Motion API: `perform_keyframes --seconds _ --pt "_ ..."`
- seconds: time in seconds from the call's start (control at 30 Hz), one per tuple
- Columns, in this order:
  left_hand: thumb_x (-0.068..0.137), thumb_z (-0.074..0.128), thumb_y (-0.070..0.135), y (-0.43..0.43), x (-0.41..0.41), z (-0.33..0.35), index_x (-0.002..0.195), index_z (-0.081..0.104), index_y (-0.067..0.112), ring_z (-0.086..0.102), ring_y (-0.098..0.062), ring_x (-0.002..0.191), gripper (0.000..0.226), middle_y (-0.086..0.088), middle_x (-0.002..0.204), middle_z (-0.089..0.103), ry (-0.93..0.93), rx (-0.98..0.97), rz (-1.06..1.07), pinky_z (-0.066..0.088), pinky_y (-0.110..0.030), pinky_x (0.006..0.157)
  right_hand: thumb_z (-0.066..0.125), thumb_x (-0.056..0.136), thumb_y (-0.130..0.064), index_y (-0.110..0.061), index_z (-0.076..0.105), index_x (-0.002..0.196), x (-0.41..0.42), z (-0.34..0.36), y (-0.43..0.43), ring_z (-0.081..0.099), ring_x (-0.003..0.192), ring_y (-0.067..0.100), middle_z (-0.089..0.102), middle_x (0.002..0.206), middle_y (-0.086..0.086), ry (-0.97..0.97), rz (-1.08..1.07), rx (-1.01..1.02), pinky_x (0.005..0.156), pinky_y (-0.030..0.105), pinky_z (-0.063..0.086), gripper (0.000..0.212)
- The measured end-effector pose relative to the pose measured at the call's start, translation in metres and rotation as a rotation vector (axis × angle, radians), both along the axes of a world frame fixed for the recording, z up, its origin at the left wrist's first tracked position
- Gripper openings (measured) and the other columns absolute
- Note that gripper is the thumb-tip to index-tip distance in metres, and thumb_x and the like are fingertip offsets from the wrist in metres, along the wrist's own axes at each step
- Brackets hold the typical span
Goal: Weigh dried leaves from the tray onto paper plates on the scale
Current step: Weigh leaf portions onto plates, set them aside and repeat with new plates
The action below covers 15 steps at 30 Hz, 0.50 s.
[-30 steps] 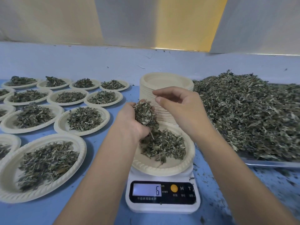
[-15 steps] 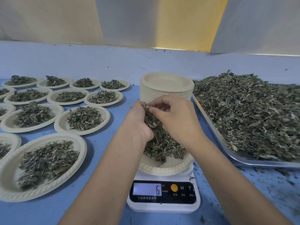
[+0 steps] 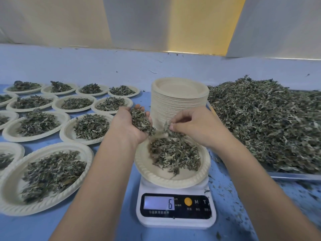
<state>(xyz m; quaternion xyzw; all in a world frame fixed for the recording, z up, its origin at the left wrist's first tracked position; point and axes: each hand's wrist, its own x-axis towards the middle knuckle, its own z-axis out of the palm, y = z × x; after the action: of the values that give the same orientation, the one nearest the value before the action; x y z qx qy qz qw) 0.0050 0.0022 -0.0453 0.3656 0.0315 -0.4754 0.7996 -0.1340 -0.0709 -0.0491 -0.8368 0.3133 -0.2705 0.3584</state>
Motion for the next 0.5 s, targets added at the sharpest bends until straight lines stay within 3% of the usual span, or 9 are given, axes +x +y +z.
perform_keyframes --seconds 0.13,0.23,0.37,0.43,0.5 --pt "0.1 0.031 0.026 -0.001 -0.003 -0.001 0.068 0.051 0.015 0.05 -0.014 0.059 0.039 0.001 0.067 0.054 0.009 -0.001 -0.027 0.039 -0.024 0.06 0.079 0.073 -0.03 -0.024 0.076 0.077 -0.002 -0.001 0.002 0.062 0.071 0.001 0.07 0.071 -0.013 0.118 0.067 0.017 0.072 0.024 0.051 0.008" --pt "0.1 0.03 0.025 -0.002 -0.006 0.0 0.067 0.051 0.015 0.049 -0.015 0.059 0.04 0.001 0.067 0.054 0.0 0.001 -0.03 0.039 -0.024 0.06 0.077 0.075 -0.029 -0.027 0.075 0.073 -0.001 0.0 0.001 0.058 0.063 -0.005 0.067 0.064 -0.017 -0.012 0.022 0.029 0.065 0.018 0.047 0.003" --pt "0.1 0.029 0.025 -0.001 -0.007 0.002 0.068 0.051 0.014 0.049 -0.014 0.06 0.04 0.001 0.068 0.054 0.003 -0.018 -0.044 0.039 -0.024 0.061 0.073 0.08 -0.023 -0.027 0.072 0.069 0.001 0.0 0.0 0.058 0.065 0.007 0.066 0.064 -0.012 -0.165 -0.023 0.037 0.068 0.032 0.047 0.012" --pt "0.1 0.029 0.024 -0.001 -0.008 0.005 0.068 0.051 0.014 0.049 -0.014 0.061 0.04 0.001 0.069 0.053 0.005 -0.037 -0.05 0.039 -0.024 0.061 0.072 0.081 -0.023 -0.028 0.072 0.069 0.002 -0.001 0.0 0.05 0.057 0.0 0.06 0.057 -0.016 -0.206 -0.019 0.027 0.062 0.024 0.041 0.013" --pt "0.099 0.03 0.024 0.0 -0.011 0.008 0.068 0.051 0.014 0.049 -0.014 0.062 0.039 0.001 0.07 0.053 0.001 -0.056 -0.057 0.039 -0.024 0.061 0.072 0.081 -0.024 -0.028 0.072 0.074 0.003 0.0 0.001 0.051 0.06 0.0 0.062 0.062 -0.015 -0.259 -0.002 0.023 0.065 0.023 0.042 0.008"
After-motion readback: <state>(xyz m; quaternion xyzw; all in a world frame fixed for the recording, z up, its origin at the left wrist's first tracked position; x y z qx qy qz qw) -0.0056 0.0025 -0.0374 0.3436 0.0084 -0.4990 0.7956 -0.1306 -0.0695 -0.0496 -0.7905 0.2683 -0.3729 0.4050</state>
